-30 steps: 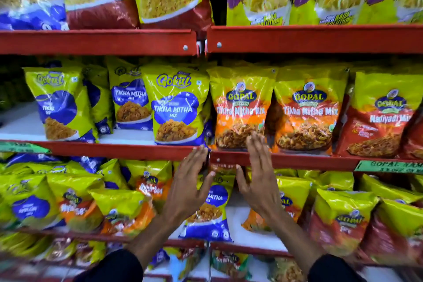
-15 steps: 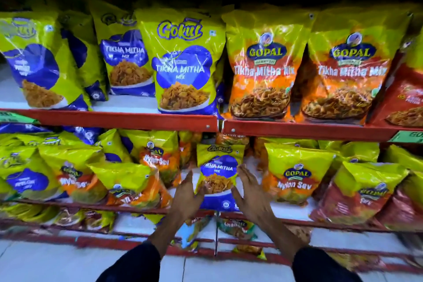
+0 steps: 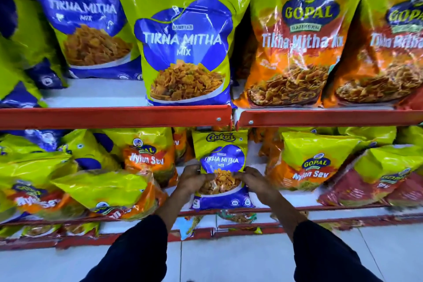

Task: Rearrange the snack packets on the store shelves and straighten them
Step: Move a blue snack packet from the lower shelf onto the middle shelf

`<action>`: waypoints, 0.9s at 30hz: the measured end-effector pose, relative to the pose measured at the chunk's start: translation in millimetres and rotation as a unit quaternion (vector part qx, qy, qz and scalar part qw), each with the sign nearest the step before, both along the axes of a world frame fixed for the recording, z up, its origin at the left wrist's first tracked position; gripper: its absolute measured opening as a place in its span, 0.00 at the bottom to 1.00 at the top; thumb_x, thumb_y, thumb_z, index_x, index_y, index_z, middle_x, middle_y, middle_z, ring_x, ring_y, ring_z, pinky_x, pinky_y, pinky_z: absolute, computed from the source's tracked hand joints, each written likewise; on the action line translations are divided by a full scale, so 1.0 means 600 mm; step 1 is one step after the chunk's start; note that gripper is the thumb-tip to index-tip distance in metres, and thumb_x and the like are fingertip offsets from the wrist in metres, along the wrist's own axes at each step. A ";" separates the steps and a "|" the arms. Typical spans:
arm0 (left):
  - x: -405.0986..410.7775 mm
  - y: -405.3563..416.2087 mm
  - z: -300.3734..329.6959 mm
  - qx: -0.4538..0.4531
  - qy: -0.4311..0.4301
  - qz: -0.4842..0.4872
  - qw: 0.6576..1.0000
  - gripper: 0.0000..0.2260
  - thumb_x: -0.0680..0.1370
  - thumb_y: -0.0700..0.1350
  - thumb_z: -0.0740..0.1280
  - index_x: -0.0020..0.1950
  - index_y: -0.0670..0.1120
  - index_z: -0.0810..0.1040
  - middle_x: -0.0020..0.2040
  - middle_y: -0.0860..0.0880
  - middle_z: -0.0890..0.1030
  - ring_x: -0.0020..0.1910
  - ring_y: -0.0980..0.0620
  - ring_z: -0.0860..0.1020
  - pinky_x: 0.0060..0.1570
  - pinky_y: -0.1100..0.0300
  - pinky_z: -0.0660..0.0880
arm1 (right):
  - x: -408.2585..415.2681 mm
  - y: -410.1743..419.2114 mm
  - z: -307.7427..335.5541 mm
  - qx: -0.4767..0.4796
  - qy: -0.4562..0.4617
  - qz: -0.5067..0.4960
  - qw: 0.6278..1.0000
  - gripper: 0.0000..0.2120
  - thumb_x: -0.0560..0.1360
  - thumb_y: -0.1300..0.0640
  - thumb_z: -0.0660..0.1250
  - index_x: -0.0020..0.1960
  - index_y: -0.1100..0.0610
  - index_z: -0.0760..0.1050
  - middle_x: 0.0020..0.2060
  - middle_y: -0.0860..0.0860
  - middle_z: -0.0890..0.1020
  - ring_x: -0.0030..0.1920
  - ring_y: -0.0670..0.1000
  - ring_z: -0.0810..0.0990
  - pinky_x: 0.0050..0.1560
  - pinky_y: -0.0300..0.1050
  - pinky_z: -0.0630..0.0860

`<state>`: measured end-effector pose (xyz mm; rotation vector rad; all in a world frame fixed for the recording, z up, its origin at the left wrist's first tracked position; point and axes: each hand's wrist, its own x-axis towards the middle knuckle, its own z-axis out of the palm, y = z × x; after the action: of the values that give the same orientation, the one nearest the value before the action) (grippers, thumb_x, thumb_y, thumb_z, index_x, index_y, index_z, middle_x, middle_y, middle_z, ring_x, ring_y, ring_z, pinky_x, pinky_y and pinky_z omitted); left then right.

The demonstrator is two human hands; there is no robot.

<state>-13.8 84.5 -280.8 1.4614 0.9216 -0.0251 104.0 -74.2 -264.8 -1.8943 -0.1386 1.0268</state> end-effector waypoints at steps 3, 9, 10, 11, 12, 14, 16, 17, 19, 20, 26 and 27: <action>-0.010 0.001 -0.008 0.022 -0.029 0.020 0.999 0.12 0.65 0.33 0.79 0.42 0.44 0.82 0.42 0.43 0.85 0.40 0.48 0.81 0.38 0.59 0.78 | -0.011 -0.011 -0.007 0.020 -0.023 -0.009 1.000 0.13 0.73 0.66 0.71 0.56 0.63 0.81 0.42 0.48 0.86 0.49 0.54 0.83 0.47 0.43 0.76; -0.046 -0.037 0.014 0.049 -0.074 0.037 0.995 0.22 0.61 0.25 0.78 0.50 0.41 0.82 0.42 0.46 0.83 0.35 0.57 0.81 0.33 0.68 0.79 | -0.052 -0.049 0.020 0.079 -0.044 -0.014 0.996 0.16 0.69 0.73 0.72 0.50 0.55 0.81 0.49 0.56 0.86 0.49 0.56 0.83 0.54 0.52 0.80; -0.050 -0.041 0.012 0.061 -0.077 0.036 0.995 0.23 0.60 0.24 0.78 0.51 0.39 0.82 0.42 0.46 0.83 0.33 0.61 0.82 0.31 0.69 0.78 | -0.056 -0.055 0.020 0.091 -0.044 -0.012 0.995 0.17 0.69 0.74 0.72 0.48 0.54 0.82 0.49 0.56 0.86 0.50 0.56 0.83 0.56 0.55 0.79; -0.061 -0.048 0.011 0.072 -0.079 0.039 0.994 0.23 0.59 0.25 0.79 0.52 0.37 0.82 0.42 0.45 0.84 0.34 0.62 0.83 0.31 0.68 0.78 | -0.063 -0.065 0.025 0.103 -0.046 -0.002 0.994 0.18 0.69 0.75 0.71 0.49 0.54 0.82 0.49 0.57 0.86 0.51 0.57 0.82 0.56 0.56 0.79; -0.072 -0.057 0.014 0.087 -0.079 0.039 0.992 0.24 0.59 0.27 0.80 0.54 0.36 0.82 0.44 0.43 0.84 0.39 0.58 0.85 0.34 0.66 0.78 | -0.069 -0.074 0.027 0.114 -0.047 0.007 0.992 0.18 0.69 0.75 0.70 0.51 0.56 0.82 0.51 0.59 0.86 0.52 0.57 0.83 0.55 0.57 0.79; -0.095 -0.077 0.021 0.090 -0.083 0.036 0.992 0.26 0.60 0.30 0.81 0.57 0.37 0.82 0.48 0.40 0.86 0.48 0.46 0.85 0.38 0.63 0.79 | -0.083 -0.093 0.032 0.133 -0.040 0.019 0.990 0.19 0.69 0.77 0.70 0.55 0.60 0.80 0.55 0.63 0.84 0.53 0.57 0.82 0.50 0.53 0.81; -0.117 -0.099 0.031 0.092 -0.102 0.035 0.990 0.25 0.62 0.29 0.80 0.58 0.37 0.81 0.49 0.40 0.86 0.47 0.45 0.83 0.36 0.66 0.78 | -0.096 -0.110 0.042 0.140 -0.027 0.022 0.989 0.20 0.69 0.77 0.70 0.56 0.61 0.78 0.52 0.61 0.84 0.49 0.55 0.82 0.41 0.44 0.81; -0.129 -0.111 0.042 0.098 -0.112 0.040 0.988 0.25 0.62 0.29 0.80 0.58 0.38 0.81 0.49 0.41 0.86 0.46 0.46 0.83 0.35 0.67 0.78 | -0.102 -0.118 0.051 0.143 -0.025 0.023 0.989 0.20 0.68 0.77 0.70 0.55 0.61 0.77 0.51 0.60 0.84 0.47 0.54 0.81 0.38 0.40 0.80; -0.154 -0.132 0.060 0.104 -0.141 0.045 0.983 0.25 0.63 0.31 0.80 0.57 0.43 0.80 0.48 0.46 0.86 0.46 0.49 0.84 0.37 0.66 0.79 | -0.111 -0.133 0.065 0.164 -0.031 0.033 0.985 0.21 0.68 0.78 0.70 0.54 0.59 0.78 0.48 0.56 0.84 0.44 0.51 0.81 0.34 0.36 0.78; -0.162 -0.137 0.068 0.101 -0.154 0.048 0.982 0.25 0.64 0.32 0.79 0.57 0.47 0.79 0.47 0.50 0.87 0.45 0.54 0.85 0.38 0.65 0.80 | -0.113 -0.136 0.070 0.175 -0.037 0.038 0.983 0.21 0.68 0.77 0.71 0.54 0.57 0.78 0.48 0.53 0.85 0.45 0.51 0.82 0.35 0.37 0.79; -0.215 -0.156 0.190 0.129 -0.223 0.073 0.963 0.18 0.68 0.34 0.79 0.47 0.48 0.74 0.32 0.57 0.85 0.31 0.63 0.80 0.31 0.65 0.77 | -0.131 -0.147 0.173 0.275 -0.090 0.086 0.954 0.24 0.66 0.71 0.76 0.58 0.53 0.80 0.53 0.48 0.87 0.53 0.49 0.84 0.45 0.38 0.80; -0.222 -0.157 0.216 0.150 -0.231 0.078 0.958 0.18 0.66 0.39 0.81 0.48 0.47 0.76 0.37 0.51 0.87 0.35 0.58 0.81 0.34 0.55 0.79 | -0.132 -0.145 0.196 0.292 -0.100 0.092 0.947 0.25 0.66 0.70 0.78 0.60 0.56 0.80 0.54 0.50 0.87 0.52 0.49 0.84 0.45 0.39 0.81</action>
<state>-147.3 -9.5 -151.2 1.5749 0.6675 0.5734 24.5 -161.1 -147.4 -1.4468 -0.6758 0.7934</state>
